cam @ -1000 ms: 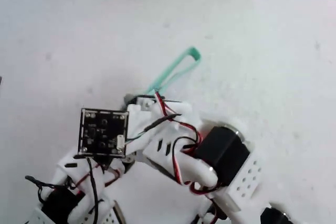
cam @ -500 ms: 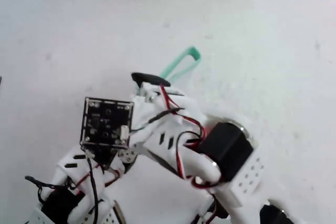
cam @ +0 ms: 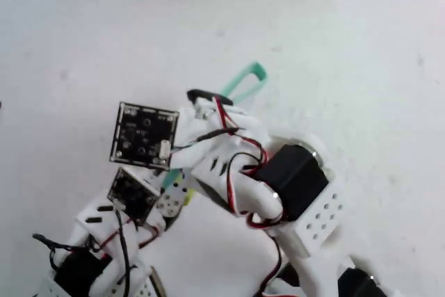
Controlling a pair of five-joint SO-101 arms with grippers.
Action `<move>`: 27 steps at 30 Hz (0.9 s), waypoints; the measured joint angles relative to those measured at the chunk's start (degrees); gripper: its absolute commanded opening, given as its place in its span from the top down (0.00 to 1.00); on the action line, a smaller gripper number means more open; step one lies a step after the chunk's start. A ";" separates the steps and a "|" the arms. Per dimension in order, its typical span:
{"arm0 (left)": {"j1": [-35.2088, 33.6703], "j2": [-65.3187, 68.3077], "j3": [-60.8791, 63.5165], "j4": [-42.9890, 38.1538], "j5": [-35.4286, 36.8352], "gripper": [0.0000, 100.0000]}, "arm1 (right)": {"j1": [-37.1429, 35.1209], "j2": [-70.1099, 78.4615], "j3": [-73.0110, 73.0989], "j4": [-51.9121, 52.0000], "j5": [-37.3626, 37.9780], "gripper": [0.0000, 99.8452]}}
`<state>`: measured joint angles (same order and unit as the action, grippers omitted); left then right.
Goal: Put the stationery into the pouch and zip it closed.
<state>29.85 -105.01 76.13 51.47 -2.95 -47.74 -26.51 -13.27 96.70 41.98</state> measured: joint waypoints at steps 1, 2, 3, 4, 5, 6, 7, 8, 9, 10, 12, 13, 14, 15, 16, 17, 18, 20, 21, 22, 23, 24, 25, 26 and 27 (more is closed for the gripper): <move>0.00 0.00 0.00 0.00 0.00 0.98 | 0.00 0.00 0.00 0.00 -0.09 0.88; 0.00 0.00 0.00 0.00 0.00 0.98 | 0.00 0.26 0.00 0.00 -0.09 0.91; 0.00 0.00 0.00 0.00 0.00 0.98 | 0.00 0.70 -0.09 0.00 0.09 0.93; 0.09 0.00 0.00 0.00 0.00 0.98 | 0.09 1.14 -0.18 0.00 0.09 0.95; 0.09 0.00 0.00 0.00 -0.09 0.98 | 0.53 1.49 -0.26 0.00 0.09 0.97; 0.09 0.00 0.00 0.00 -0.09 0.98 | 0.62 2.64 -0.70 0.00 0.18 0.99; 0.09 0.00 0.00 0.00 -0.09 0.98 | 0.70 3.78 -0.79 0.00 0.18 0.98; 0.09 0.00 0.00 0.09 -0.09 0.98 | 0.70 4.75 -0.88 0.00 0.18 0.98; 0.09 0.00 0.00 0.09 -0.09 0.98 | 0.70 5.36 -0.97 0.00 0.18 0.98; 0.09 0.00 0.00 0.09 -0.09 0.98 | 0.70 5.63 -1.05 0.00 0.18 0.98; 0.09 0.00 0.09 0.09 -0.09 0.98 | 0.70 5.63 -1.05 0.00 0.18 0.98; 0.09 0.00 0.09 0.09 -0.09 0.98 | 0.70 5.63 -1.05 0.00 0.18 0.98; 0.09 0.00 0.09 0.09 -0.09 0.98 | 0.70 5.63 -1.05 0.00 0.18 0.98; 0.09 0.00 0.09 0.09 -0.09 0.98 | 0.70 5.45 -1.05 0.00 0.18 0.98; 0.09 0.00 0.09 0.09 -0.09 0.98 | 0.70 5.27 -1.05 0.00 0.18 0.98; 0.09 0.00 0.09 0.09 -0.09 0.98 | 0.70 5.10 -1.05 0.00 0.18 0.98; 0.09 0.00 0.09 0.09 -0.09 0.97 | 0.70 4.22 -0.70 0.00 0.18 0.98; 0.18 0.00 0.09 0.09 -0.18 0.97 | 0.70 3.25 -0.44 0.00 0.18 0.98; 0.18 0.00 0.09 0.09 -0.18 0.97 | 0.70 2.99 -0.44 0.00 0.18 0.98; 0.18 0.00 0.09 0.09 -0.18 0.95 | 0.70 2.73 -0.62 -0.09 0.18 0.98; 0.18 0.00 0.09 0.09 -0.18 0.92 | 0.70 2.73 -0.62 -0.18 0.18 0.98; 0.18 0.00 0.09 0.09 -0.18 0.88 | 0.97 2.73 -0.62 -0.53 0.18 0.98; 0.18 0.00 0.09 0.09 -0.18 0.83 | 1.14 2.64 -0.62 -1.05 0.18 0.98; 0.18 0.00 0.09 0.09 -0.18 0.79 | 1.58 2.55 -0.62 -1.67 0.18 0.98; 0.09 0.00 0.09 0.09 -0.18 0.76 | 1.76 2.29 -0.62 -2.11 0.18 0.98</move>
<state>29.93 -105.01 76.22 51.56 -3.12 -45.98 -24.22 -13.89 94.59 42.15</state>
